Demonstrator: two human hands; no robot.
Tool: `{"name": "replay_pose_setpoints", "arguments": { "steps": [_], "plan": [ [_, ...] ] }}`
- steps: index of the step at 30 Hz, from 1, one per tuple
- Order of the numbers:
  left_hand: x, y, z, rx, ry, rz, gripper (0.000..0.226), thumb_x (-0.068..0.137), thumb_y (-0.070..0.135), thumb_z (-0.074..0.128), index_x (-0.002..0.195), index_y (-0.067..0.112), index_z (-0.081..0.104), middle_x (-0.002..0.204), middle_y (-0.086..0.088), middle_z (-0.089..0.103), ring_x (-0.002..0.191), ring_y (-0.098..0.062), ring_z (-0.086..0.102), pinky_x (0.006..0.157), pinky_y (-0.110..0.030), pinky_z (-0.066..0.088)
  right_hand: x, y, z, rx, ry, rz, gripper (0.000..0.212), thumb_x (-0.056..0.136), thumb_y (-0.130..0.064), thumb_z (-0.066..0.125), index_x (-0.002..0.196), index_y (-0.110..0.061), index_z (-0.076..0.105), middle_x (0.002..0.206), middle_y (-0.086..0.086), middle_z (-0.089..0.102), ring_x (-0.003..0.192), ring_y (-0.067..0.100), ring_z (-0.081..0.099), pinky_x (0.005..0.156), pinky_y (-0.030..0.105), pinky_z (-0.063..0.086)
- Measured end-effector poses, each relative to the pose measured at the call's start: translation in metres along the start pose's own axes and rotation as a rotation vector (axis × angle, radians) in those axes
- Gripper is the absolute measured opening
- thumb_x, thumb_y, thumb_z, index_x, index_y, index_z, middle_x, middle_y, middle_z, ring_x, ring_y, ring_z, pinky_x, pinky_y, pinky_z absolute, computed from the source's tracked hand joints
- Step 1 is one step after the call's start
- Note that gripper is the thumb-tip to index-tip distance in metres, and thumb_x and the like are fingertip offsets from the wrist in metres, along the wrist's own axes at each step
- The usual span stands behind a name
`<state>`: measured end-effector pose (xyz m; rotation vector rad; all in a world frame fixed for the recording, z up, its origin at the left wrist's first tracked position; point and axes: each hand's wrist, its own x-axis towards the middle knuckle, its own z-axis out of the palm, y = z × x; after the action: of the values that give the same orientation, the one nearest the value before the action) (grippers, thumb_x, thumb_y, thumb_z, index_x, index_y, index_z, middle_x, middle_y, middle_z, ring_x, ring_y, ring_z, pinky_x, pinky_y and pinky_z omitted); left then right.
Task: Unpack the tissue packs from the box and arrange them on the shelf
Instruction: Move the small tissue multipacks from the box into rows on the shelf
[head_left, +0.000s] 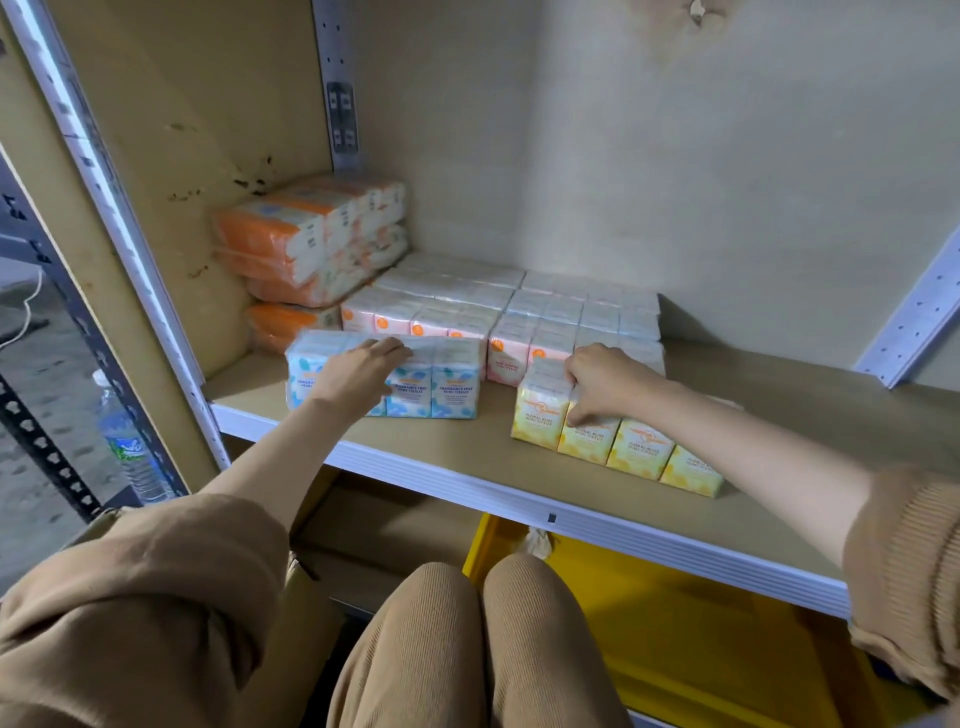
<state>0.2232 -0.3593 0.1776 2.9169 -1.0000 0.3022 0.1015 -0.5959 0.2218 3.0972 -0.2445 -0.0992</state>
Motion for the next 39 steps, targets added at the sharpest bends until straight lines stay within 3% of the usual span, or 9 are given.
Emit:
{"name": "replay_pose_setpoints", "arguments": {
  "steps": [2,6,9,12,23,32,39],
  "plan": [
    [0.002,-0.007,0.004,-0.033,0.025,0.034,0.054,0.089,0.006,0.057,0.14,0.012,0.039,0.146,-0.003,0.042,0.13,-0.024,0.044,0.094,-0.039,0.046,0.0,-0.001,0.004,-0.013,0.041,0.0,0.025,0.068,-0.017,0.073,0.082,-0.004,0.056,0.094,0.011,0.055,0.081,0.023,0.051,0.07,0.036,0.049],
    [0.008,-0.021,0.01,-0.137,0.076,0.098,0.053,0.086,-0.006,0.056,0.137,0.008,0.046,0.145,-0.008,0.045,0.13,-0.027,0.047,0.098,-0.041,0.045,0.005,-0.005,0.012,0.005,0.086,-0.015,0.027,0.075,-0.013,0.068,0.096,0.003,0.062,0.104,0.013,0.058,0.087,0.025,0.053,0.067,0.029,0.039],
    [0.015,-0.029,0.013,-0.134,0.054,0.113,0.054,0.088,-0.004,0.053,0.139,0.012,0.044,0.147,-0.002,0.043,0.133,-0.021,0.045,0.101,-0.035,0.043,0.012,-0.011,0.018,0.01,0.114,-0.024,0.033,0.079,-0.012,0.063,0.109,0.002,0.061,0.119,0.014,0.057,0.105,0.031,0.056,0.082,0.033,0.046],
    [0.024,-0.033,0.015,-0.153,0.048,0.11,0.054,0.087,-0.003,0.055,0.138,0.013,0.044,0.146,-0.001,0.044,0.132,-0.02,0.045,0.102,-0.033,0.041,0.019,-0.019,0.02,0.025,0.121,-0.021,0.039,0.08,-0.011,0.061,0.117,0.001,0.058,0.125,0.013,0.054,0.112,0.032,0.054,0.094,0.041,0.045],
    [0.032,-0.03,0.015,-0.15,0.05,0.049,0.053,0.088,0.005,0.057,0.138,0.014,0.044,0.147,-0.001,0.042,0.133,-0.021,0.042,0.102,-0.035,0.04,0.04,-0.042,0.027,0.089,0.192,-0.015,0.033,0.083,-0.007,0.057,0.115,0.001,0.059,0.126,0.013,0.054,0.111,0.03,0.054,0.089,0.034,0.043],
    [0.028,-0.032,0.008,-0.156,-0.006,0.1,0.06,0.083,0.015,0.067,0.138,0.014,0.044,0.145,-0.003,0.043,0.131,-0.024,0.042,0.103,-0.033,0.039,0.028,-0.031,0.022,0.159,0.124,-0.03,0.06,0.077,-0.025,0.071,0.129,-0.003,0.049,0.135,0.01,0.044,0.124,0.025,0.043,0.1,0.035,0.041],
    [0.034,-0.026,0.015,-0.167,0.025,0.032,0.057,0.085,0.016,0.065,0.137,0.015,0.044,0.145,0.0,0.042,0.133,-0.02,0.04,0.101,-0.033,0.039,0.03,-0.034,0.028,0.107,0.153,-0.035,0.052,0.081,-0.013,0.064,0.129,-0.003,0.047,0.136,0.011,0.043,0.124,0.025,0.042,0.098,0.031,0.038]
  ]
}}
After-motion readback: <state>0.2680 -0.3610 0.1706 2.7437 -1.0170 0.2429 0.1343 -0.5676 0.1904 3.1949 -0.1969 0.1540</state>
